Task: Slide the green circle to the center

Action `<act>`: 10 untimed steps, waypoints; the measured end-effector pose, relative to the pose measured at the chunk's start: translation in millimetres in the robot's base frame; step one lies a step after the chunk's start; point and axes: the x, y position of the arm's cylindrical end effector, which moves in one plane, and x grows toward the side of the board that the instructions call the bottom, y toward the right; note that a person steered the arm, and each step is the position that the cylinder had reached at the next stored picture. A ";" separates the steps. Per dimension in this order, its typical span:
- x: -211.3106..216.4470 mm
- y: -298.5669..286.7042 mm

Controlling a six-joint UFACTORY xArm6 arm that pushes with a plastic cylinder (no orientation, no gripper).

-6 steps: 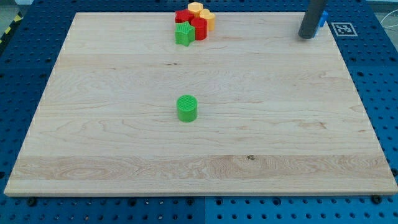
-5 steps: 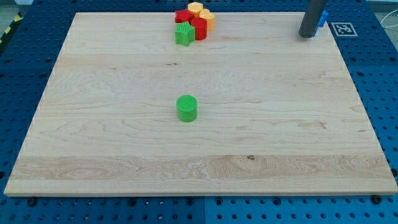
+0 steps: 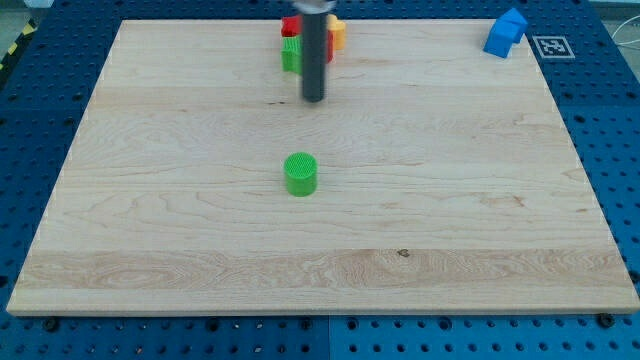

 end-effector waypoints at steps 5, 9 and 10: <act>146.7 -5.3; 74.7 53.8; 70.2 74.8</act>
